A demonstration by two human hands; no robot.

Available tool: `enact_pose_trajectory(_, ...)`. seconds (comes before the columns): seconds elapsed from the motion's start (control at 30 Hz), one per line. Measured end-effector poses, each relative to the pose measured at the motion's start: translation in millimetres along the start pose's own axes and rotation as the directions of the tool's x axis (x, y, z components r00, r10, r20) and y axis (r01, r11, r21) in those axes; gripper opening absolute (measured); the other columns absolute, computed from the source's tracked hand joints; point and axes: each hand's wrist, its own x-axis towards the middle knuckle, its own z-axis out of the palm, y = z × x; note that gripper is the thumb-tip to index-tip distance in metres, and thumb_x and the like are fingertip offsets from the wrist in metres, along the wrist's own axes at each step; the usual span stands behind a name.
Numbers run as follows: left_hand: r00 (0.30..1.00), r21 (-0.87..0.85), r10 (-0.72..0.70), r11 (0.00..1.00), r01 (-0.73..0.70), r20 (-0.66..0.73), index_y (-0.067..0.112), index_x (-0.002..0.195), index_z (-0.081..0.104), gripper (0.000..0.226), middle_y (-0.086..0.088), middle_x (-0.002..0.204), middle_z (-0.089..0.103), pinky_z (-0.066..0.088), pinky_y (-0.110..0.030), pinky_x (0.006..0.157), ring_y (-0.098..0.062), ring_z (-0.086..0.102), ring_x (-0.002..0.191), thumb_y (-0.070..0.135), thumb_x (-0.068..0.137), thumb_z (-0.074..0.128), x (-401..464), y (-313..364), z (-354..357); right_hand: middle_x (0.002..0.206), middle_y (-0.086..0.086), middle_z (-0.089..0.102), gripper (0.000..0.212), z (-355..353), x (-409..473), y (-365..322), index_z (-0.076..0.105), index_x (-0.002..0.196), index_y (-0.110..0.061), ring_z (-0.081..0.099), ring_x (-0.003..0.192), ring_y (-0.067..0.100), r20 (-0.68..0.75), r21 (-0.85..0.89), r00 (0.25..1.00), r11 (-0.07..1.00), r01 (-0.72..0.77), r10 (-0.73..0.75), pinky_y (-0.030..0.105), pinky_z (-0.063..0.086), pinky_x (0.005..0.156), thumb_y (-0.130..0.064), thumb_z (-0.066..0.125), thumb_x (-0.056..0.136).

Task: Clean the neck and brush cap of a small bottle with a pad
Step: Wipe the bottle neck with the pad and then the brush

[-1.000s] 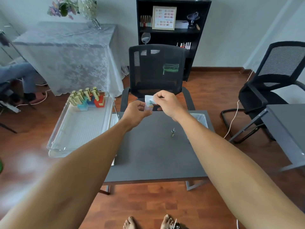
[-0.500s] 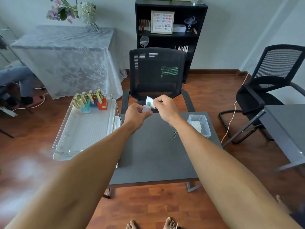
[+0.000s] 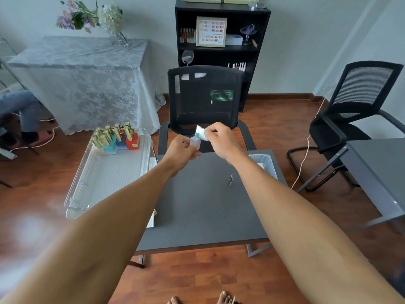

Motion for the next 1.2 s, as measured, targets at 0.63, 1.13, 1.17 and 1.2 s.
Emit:
enact_pose_trajectory(0.63, 0.98, 0.159, -0.025, 0.986, 0.057, -0.197, 0.011, 0.104, 0.077, 0.019, -0.006, 0.096, 0.077, 0.064, -0.044, 0.092, -0.023, 0.075, 0.09, 0.028, 0.098, 0.076, 4, 11, 15, 0.096, -0.005, 0.065, 0.011, 10, -10, -3, 0.058, 0.098, -0.023, 0.058, 0.077, 0.004, -0.076, -0.11, 0.994, 0.991, 0.075, -0.084, 0.021, 0.037, 0.055, -0.025, 0.051, 0.107)
enact_pose_trajectory(1.13, 1.0, -0.002, -0.011, 1.0, 0.011, -0.015, 0.008, 0.121, 0.075, 0.036, -0.005, 0.102, 0.076, 0.061, -0.043, 0.1, -0.022, 0.077, 0.101, 0.037, 0.103, 0.067, 12, 21, 5, 0.087, -0.014, 0.062, 0.008, -4, 1, 2, 0.061, 0.102, -0.021, 0.061, 0.08, 0.007, -0.115, -0.03, 0.987, 0.994, 0.107, -0.11, 0.024, 0.048, 0.064, -0.023, 0.054, 0.105)
enact_pose_trajectory(1.17, 1.0, 0.019, -0.011, 1.0, 0.011, -0.022, 0.009, 0.118, 0.077, 0.035, -0.006, 0.1, 0.076, 0.061, -0.043, 0.1, -0.023, 0.077, 0.101, 0.039, 0.102, 0.067, 12, 21, 5, 0.085, -0.016, 0.061, 0.008, -3, 0, 3, 0.061, 0.101, -0.022, 0.061, 0.079, 0.007, -0.122, -0.032, 0.986, 0.994, 0.109, -0.112, 0.025, 0.048, 0.064, -0.023, 0.054, 0.105)
enact_pose_trajectory(1.2, 0.999, 0.04, -0.01, 0.999, 0.012, -0.033, 0.01, 0.116, 0.078, 0.035, -0.006, 0.099, 0.076, 0.061, -0.044, 0.099, -0.023, 0.076, 0.1, 0.04, 0.102, 0.068, 12, 22, 6, 0.084, -0.016, 0.061, 0.008, -3, -1, 4, 0.061, 0.1, -0.022, 0.061, 0.078, 0.007, -0.129, -0.034, 0.985, 0.993, 0.11, -0.113, 0.025, 0.047, 0.064, -0.023, 0.054, 0.105)
